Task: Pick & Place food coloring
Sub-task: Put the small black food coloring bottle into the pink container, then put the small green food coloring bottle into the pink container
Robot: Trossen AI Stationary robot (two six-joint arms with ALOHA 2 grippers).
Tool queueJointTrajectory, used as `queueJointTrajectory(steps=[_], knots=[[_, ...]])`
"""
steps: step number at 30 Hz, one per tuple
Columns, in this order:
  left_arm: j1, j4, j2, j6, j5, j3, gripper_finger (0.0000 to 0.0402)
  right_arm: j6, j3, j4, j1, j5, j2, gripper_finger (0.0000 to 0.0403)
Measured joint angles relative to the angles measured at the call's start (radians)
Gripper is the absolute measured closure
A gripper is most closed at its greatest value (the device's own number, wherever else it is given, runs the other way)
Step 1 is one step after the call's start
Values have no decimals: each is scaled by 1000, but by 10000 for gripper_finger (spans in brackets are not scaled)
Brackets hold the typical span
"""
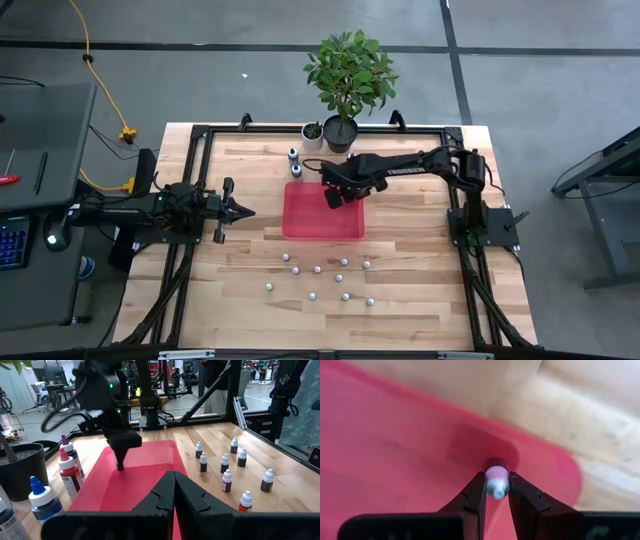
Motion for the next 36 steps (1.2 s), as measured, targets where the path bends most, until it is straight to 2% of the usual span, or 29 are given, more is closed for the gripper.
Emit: queueJointTrajectory(steps=[6, 15, 30, 36], knots=[[0, 0, 0, 0, 0, 0, 401, 8, -36, 51, 0, -26, -7, 345], [0, 0, 0, 0, 0, 0, 401, -15, -17, 52, -3, -23, -4, 338], [0, 0, 0, 0, 0, 0, 401, -23, -15, 25, -2, -23, -16, 235], [0, 0, 0, 0, 0, 0, 401, -23, -15, 10, -1, -23, -61, 210]])
